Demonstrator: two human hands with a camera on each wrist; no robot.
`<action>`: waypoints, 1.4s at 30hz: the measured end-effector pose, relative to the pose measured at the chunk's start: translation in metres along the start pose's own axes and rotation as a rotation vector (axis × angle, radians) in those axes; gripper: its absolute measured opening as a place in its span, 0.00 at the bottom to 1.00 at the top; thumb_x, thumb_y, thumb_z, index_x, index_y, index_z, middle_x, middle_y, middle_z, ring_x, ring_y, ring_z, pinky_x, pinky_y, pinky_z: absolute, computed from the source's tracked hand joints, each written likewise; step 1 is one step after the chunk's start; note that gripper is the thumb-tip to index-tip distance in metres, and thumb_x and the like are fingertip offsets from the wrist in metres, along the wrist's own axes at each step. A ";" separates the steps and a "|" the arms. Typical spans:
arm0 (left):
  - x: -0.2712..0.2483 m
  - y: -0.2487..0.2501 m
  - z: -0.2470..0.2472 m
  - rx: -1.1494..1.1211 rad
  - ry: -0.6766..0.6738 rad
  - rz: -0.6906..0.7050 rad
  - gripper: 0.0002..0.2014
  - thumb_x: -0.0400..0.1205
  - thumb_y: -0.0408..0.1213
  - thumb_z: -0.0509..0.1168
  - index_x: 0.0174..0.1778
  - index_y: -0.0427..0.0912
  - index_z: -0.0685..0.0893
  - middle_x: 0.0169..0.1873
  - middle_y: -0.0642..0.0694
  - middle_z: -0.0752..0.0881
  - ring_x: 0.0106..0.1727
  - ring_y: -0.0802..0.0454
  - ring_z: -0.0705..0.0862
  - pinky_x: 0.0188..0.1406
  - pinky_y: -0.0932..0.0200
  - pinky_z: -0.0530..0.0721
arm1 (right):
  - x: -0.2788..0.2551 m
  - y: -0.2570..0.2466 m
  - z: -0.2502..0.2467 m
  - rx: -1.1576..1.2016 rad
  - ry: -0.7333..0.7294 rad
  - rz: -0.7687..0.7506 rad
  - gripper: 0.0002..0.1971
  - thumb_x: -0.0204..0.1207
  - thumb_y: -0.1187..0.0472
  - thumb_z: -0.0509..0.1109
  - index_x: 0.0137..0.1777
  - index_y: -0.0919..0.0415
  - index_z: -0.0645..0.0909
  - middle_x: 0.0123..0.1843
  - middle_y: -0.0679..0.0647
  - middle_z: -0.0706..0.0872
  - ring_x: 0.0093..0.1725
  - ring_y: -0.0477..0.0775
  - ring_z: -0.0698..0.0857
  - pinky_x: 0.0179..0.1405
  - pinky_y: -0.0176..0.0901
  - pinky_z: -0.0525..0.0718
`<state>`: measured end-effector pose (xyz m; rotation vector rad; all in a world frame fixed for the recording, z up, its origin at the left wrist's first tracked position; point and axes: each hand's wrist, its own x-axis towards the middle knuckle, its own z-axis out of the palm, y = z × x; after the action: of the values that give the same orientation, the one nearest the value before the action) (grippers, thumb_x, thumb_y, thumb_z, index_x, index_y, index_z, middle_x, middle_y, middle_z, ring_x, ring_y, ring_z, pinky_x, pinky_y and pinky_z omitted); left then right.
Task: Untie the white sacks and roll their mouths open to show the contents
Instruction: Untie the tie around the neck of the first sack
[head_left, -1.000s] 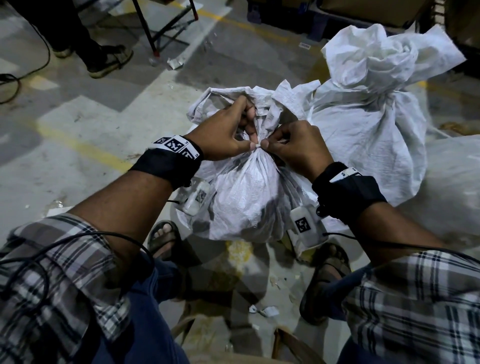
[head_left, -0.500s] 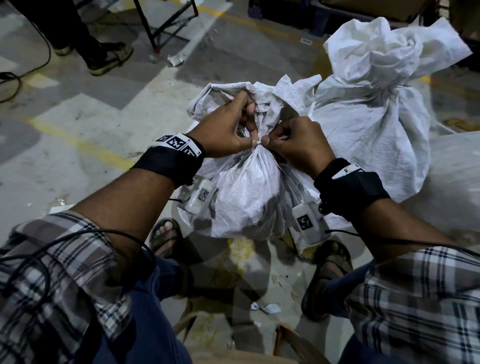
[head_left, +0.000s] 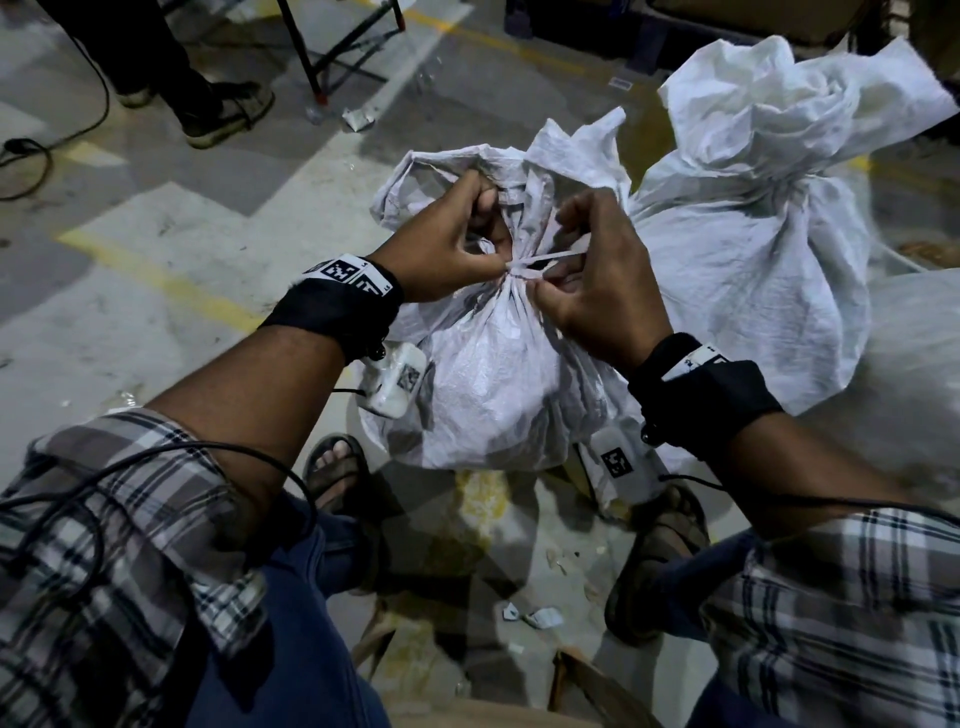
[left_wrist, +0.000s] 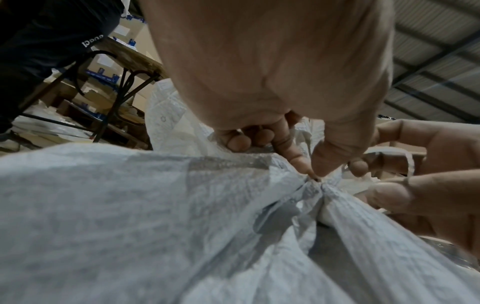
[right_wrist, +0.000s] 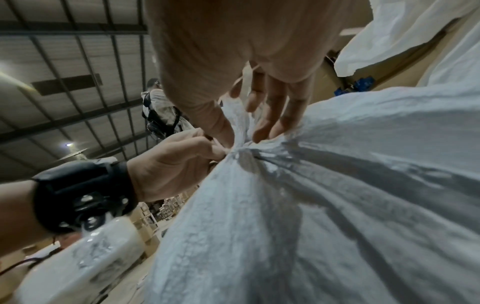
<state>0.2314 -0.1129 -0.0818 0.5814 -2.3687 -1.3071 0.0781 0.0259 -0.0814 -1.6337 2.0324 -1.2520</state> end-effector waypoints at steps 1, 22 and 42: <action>0.000 0.000 -0.002 -0.021 -0.005 0.006 0.19 0.78 0.30 0.71 0.53 0.41 0.64 0.48 0.31 0.86 0.48 0.46 0.85 0.52 0.52 0.83 | 0.002 0.002 0.000 -0.006 0.022 0.012 0.28 0.65 0.61 0.82 0.61 0.59 0.71 0.59 0.56 0.79 0.47 0.55 0.88 0.36 0.32 0.83; -0.001 0.001 -0.007 -0.115 -0.068 0.017 0.18 0.81 0.20 0.68 0.56 0.28 0.63 0.47 0.29 0.83 0.51 0.46 0.83 0.56 0.50 0.81 | -0.001 0.009 0.009 0.112 0.013 -0.022 0.13 0.71 0.73 0.75 0.53 0.61 0.92 0.55 0.58 0.69 0.55 0.38 0.78 0.54 0.31 0.84; -0.001 -0.001 0.000 -0.088 -0.151 0.059 0.18 0.81 0.27 0.69 0.50 0.47 0.65 0.47 0.39 0.86 0.50 0.54 0.85 0.54 0.58 0.83 | 0.004 0.011 0.007 -0.068 -0.127 -0.012 0.09 0.67 0.64 0.82 0.47 0.59 0.89 0.58 0.63 0.70 0.56 0.59 0.79 0.57 0.51 0.86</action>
<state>0.2324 -0.1130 -0.0828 0.3972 -2.4125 -1.4667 0.0740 0.0196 -0.0920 -1.7118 2.0117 -1.0650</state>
